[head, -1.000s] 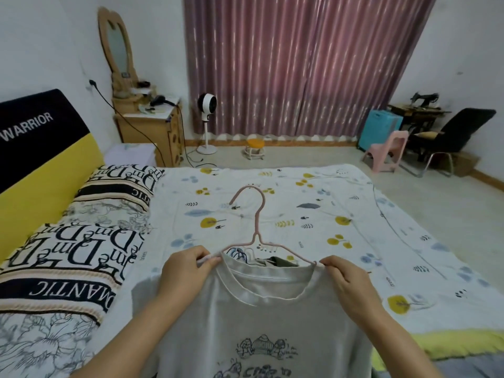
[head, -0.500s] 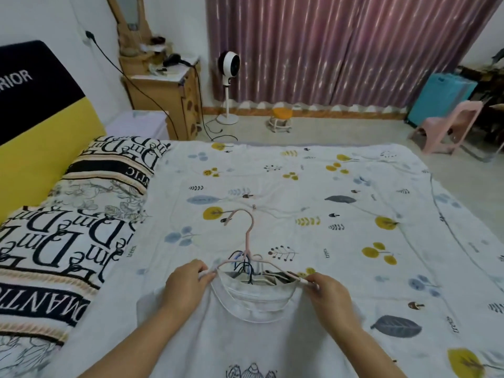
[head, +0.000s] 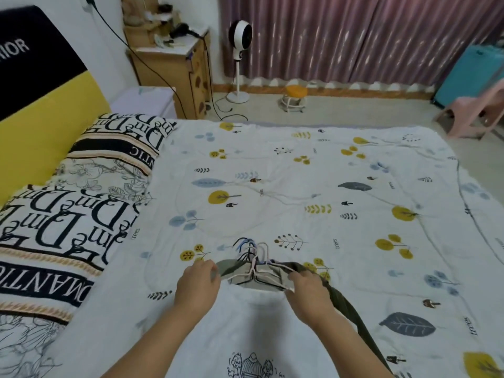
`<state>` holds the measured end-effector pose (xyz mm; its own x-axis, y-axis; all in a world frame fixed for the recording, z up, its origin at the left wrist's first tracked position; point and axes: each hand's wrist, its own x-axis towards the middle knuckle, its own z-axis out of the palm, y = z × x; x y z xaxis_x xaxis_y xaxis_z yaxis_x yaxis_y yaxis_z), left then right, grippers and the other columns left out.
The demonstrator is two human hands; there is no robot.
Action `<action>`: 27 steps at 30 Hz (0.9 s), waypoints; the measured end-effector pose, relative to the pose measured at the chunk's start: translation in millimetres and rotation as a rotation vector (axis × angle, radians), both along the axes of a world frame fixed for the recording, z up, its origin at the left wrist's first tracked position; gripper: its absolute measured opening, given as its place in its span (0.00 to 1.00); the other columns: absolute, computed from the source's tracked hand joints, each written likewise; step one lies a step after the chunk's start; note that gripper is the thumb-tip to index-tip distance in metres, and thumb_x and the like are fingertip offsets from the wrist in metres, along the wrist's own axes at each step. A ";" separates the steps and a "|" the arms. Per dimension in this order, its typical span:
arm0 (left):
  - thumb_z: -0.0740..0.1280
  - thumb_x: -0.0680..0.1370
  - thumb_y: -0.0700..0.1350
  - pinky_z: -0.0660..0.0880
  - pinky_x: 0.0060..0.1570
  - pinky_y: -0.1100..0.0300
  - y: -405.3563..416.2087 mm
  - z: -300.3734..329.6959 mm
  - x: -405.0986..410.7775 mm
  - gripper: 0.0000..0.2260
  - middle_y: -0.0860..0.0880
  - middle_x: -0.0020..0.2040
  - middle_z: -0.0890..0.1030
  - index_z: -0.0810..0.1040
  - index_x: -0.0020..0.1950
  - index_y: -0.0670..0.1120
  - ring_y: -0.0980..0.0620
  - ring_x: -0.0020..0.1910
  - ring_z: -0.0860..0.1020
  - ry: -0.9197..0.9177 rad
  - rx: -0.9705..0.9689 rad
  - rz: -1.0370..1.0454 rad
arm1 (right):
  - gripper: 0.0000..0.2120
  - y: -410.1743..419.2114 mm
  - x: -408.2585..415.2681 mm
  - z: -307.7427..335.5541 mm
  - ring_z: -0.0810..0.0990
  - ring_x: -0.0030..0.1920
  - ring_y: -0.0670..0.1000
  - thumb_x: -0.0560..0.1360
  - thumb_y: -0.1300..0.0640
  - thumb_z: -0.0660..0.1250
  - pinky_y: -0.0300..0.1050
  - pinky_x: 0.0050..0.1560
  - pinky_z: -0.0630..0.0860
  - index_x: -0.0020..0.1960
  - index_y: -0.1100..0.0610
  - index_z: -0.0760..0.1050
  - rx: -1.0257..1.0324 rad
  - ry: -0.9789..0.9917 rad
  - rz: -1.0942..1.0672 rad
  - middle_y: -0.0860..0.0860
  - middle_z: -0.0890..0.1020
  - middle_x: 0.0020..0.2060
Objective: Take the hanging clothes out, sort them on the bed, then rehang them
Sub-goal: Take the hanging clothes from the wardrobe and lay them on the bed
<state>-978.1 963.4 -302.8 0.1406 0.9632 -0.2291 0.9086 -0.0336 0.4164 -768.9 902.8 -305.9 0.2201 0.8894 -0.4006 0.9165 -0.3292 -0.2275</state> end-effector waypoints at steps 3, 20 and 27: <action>0.58 0.79 0.46 0.71 0.53 0.58 -20.7 19.6 -8.6 0.11 0.48 0.57 0.75 0.74 0.60 0.48 0.49 0.56 0.73 -0.028 -0.013 -0.020 | 0.19 -15.6 -16.8 24.0 0.66 0.65 0.57 0.79 0.49 0.56 0.48 0.60 0.68 0.67 0.55 0.67 -0.046 -0.005 0.054 0.55 0.70 0.64; 0.60 0.79 0.49 0.69 0.55 0.63 -189.0 177.3 -132.7 0.06 0.55 0.62 0.72 0.69 0.56 0.56 0.56 0.59 0.72 -0.239 0.144 -0.118 | 0.22 -178.5 -162.5 203.4 0.64 0.68 0.53 0.79 0.45 0.58 0.48 0.67 0.63 0.70 0.53 0.66 0.258 0.132 0.169 0.53 0.69 0.67; 0.60 0.79 0.52 0.69 0.57 0.63 -246.8 232.0 -204.2 0.10 0.56 0.62 0.72 0.69 0.60 0.56 0.57 0.59 0.71 -0.176 0.198 -0.105 | 0.22 -228.6 -221.9 256.9 0.65 0.66 0.54 0.79 0.44 0.57 0.47 0.64 0.65 0.69 0.53 0.67 0.347 0.078 0.323 0.53 0.70 0.65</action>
<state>-1182.3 716.7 -70.8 0.2631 0.9648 -0.0015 0.8099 -0.2200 0.5438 -990.8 674.2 -49.0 -0.1087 0.9914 -0.0723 0.9353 0.0774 -0.3454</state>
